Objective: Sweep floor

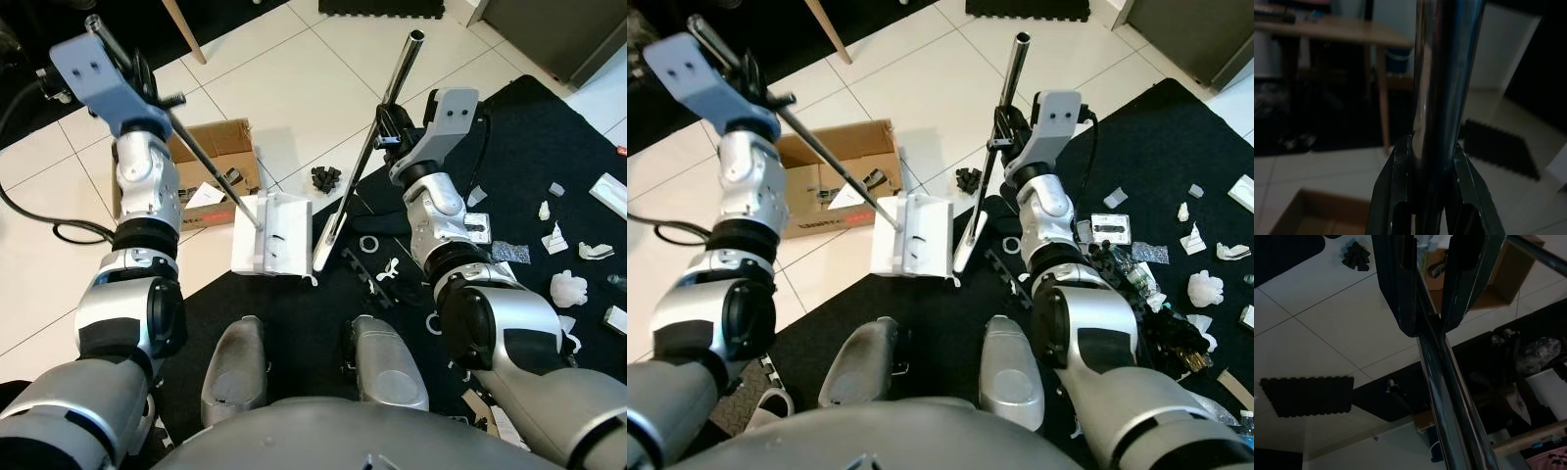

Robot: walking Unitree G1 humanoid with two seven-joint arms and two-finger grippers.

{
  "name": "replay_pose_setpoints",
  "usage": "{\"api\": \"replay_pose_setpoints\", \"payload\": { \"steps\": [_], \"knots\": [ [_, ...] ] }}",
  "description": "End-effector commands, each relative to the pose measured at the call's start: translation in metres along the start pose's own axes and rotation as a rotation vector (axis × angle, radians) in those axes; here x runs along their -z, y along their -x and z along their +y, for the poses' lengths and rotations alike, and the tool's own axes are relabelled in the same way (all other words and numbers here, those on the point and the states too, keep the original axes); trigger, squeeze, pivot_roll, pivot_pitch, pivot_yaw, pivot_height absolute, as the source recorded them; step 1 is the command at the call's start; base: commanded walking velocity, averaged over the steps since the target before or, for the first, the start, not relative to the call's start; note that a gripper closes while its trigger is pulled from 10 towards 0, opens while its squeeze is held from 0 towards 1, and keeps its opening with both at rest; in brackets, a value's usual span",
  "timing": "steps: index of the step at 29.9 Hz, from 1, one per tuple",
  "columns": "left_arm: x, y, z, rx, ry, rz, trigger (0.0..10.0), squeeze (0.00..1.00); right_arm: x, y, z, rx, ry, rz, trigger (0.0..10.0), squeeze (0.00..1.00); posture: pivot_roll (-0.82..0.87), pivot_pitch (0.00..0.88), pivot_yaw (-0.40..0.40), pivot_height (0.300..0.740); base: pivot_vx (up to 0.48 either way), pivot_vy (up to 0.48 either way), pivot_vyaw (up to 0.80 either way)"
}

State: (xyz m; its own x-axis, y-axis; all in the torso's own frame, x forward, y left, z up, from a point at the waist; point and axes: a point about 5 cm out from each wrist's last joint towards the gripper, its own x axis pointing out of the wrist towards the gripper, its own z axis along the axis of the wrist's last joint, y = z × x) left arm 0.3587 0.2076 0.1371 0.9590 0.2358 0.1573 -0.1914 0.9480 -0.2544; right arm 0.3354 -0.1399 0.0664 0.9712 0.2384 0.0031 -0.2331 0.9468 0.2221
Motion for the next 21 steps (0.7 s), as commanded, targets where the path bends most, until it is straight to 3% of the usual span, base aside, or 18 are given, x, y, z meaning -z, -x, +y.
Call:
{"api": "replay_pose_setpoints", "payload": {
  "steps": [1, 5, 12, 15, 21],
  "knots": [
    [-0.024, -0.011, -0.01, 0.033, 0.044, -0.089, 10.0, 0.0, -0.01, -0.005, 0.004, -0.019, 0.011, -0.053, 10.0, 0.0, 0.02, 0.0, 0.045, 0.74, 0.0, 0.0, 0.0],
    [-0.048, -0.017, -0.023, 0.087, 0.068, -0.157, 10.0, 0.0, -0.008, -0.005, 0.005, -0.021, 0.01, -0.047, 10.0, 0.0, 0.02, 0.0, 0.047, 0.74, 0.0, 0.0, 0.0],
    [-0.066, -0.018, -0.036, 0.129, 0.059, -0.21, 10.0, 0.0, -0.006, -0.004, 0.004, -0.018, 0.014, -0.035, 10.0, 0.0, 0.02, 0.0, 0.047, 0.74, 0.0, 0.0, 0.0],
    [-0.074, -0.016, -0.045, 0.182, -0.09, -0.25, 10.0, 0.0, -0.007, -0.004, 0.002, -0.013, 0.02, -0.036, 10.0, 0.0, 0.02, 0.0, 0.047, 0.74, 0.0, 0.0, 0.0],
    [-0.084, -0.014, -0.054, 0.204, -0.167, -0.299, 10.0, 0.0, -0.012, -0.006, -0.001, -0.004, 0.026, -0.046, 10.0, 0.0, 0.02, 0.0, 0.046, 0.74, 0.0, 0.0, 0.0]
  ]
}}
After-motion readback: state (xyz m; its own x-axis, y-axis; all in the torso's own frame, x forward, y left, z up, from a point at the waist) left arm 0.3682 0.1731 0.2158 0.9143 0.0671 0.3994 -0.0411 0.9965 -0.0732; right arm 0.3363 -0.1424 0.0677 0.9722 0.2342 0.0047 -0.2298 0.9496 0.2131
